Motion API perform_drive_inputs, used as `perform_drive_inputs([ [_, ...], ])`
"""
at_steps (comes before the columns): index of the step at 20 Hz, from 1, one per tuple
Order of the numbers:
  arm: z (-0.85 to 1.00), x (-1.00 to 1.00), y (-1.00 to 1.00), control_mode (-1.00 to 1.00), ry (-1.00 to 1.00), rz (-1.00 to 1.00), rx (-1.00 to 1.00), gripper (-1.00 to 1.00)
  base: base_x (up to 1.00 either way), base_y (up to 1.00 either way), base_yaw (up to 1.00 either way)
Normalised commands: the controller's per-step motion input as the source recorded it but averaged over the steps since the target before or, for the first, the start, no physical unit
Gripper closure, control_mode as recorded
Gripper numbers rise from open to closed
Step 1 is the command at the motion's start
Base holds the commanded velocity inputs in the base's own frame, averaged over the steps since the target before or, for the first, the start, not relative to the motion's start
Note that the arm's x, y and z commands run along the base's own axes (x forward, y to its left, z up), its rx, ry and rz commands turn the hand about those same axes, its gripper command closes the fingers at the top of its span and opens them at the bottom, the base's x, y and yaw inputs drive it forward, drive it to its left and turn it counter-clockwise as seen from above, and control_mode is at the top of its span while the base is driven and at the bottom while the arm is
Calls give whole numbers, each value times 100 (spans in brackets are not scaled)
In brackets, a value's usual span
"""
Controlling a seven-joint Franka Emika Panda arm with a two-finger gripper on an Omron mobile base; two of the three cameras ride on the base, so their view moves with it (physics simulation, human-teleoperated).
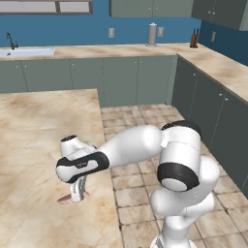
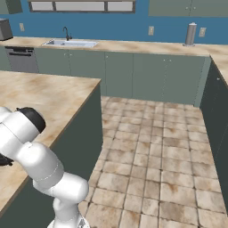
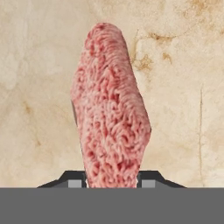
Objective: Open the fridge, remove the apple, lemon, and steak, and place them on any counter.
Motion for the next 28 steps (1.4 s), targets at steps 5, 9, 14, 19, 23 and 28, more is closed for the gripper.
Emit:
perform_drive_inputs([
  [5, 0, -3, 0, -100, 0, 10, 0, -100, 0, 0, 0],
  [9, 6, -17, 0, -100, -4, 13, 0, -100, 0, 0, 0],
  [14, 75, -26, -26, -100, -11, 9, 8, -100, 0, 0, 0],
  [19, 95, 4, -63, -100, 0, 1, 29, -100, 0, 0, 0],
  [23, 19, 20, -68, -100, -2, -8, 11, -100, 0, 0, 0],
  [28, -1, 0, -83, -100, -4, -22, -3, -100, 0, 0, 0],
])
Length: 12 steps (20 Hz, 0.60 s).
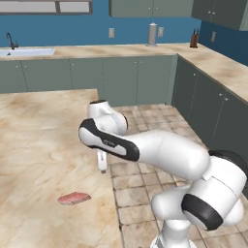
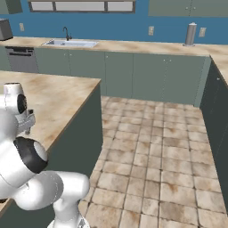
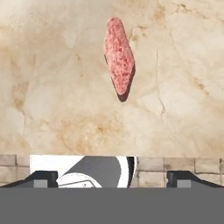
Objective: Open the fridge, remove the apple, lemon, and steak, and place them on any counter.
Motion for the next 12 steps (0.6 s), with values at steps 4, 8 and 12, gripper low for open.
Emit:
perform_drive_inputs([
  [4, 0, 28, -99, -100, 16, -29, 0, -100, 0, 0, 0],
  [8, 4, 54, -91, -100, 14, -10, 21, -100, 0, 0, 0],
  [12, 30, 4, -96, -100, 0, -41, 26, -100, 0, 0, 0],
])
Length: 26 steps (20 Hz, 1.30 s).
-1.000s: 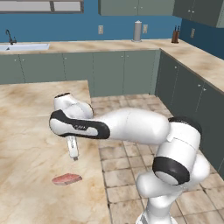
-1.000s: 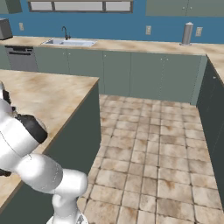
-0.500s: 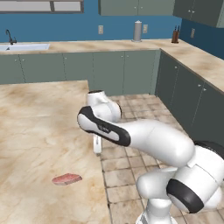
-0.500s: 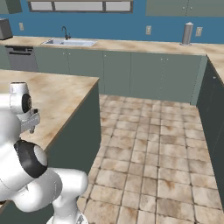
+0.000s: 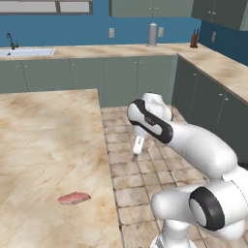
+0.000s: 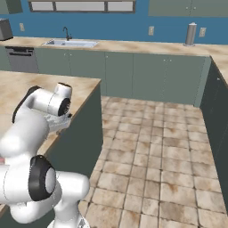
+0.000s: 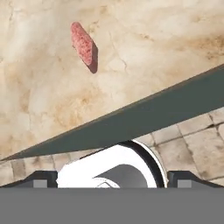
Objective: Open the fridge, remove the apple, lemon, and steak, and place them on any counter.
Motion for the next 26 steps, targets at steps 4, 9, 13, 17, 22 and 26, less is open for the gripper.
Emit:
perform_drive_inputs([
  [4, 21, 0, -76, -100, 0, -62, 20, -100, 0, 0, 0],
  [9, 29, 0, -26, -100, 0, -50, 14, -100, 0, 0, 0],
  [13, 57, -12, 0, -100, 0, -32, 0, -100, 0, 0, 0],
  [17, 51, -4, 0, -100, 0, -29, -10, -100, 0, 0, 0],
  [22, 42, 9, -6, -100, 0, -24, -22, -100, 0, 0, 0],
  [26, 14, 5, -13, -100, -8, -16, -18, -100, 0, 0, 0],
])
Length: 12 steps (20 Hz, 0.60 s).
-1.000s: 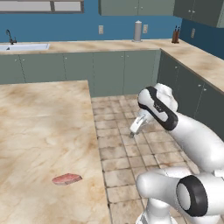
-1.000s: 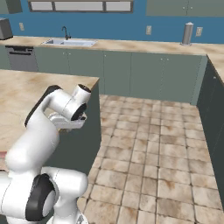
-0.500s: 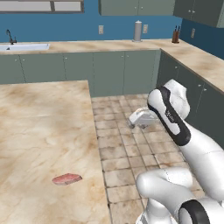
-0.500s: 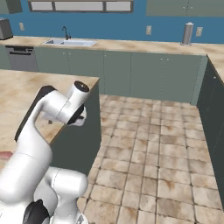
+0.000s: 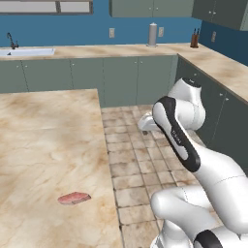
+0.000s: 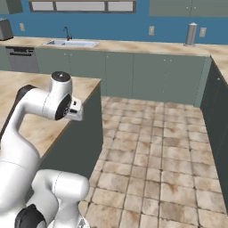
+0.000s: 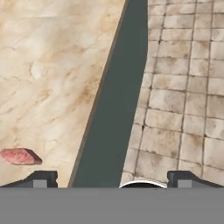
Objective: Open the fridge, remove the apple, lemon, and steak, and place them on any counter.
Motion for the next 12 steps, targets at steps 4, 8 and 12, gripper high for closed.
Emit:
perform_drive_inputs([
  [4, 30, 0, -14, -100, -7, -14, -5, -100, 0, 0, 0],
  [8, 61, -6, -23, -100, 1, -15, 0, -100, 0, 0, 0],
  [12, 47, 0, -37, -100, 1, -19, -6, -100, 0, 0, 0],
])
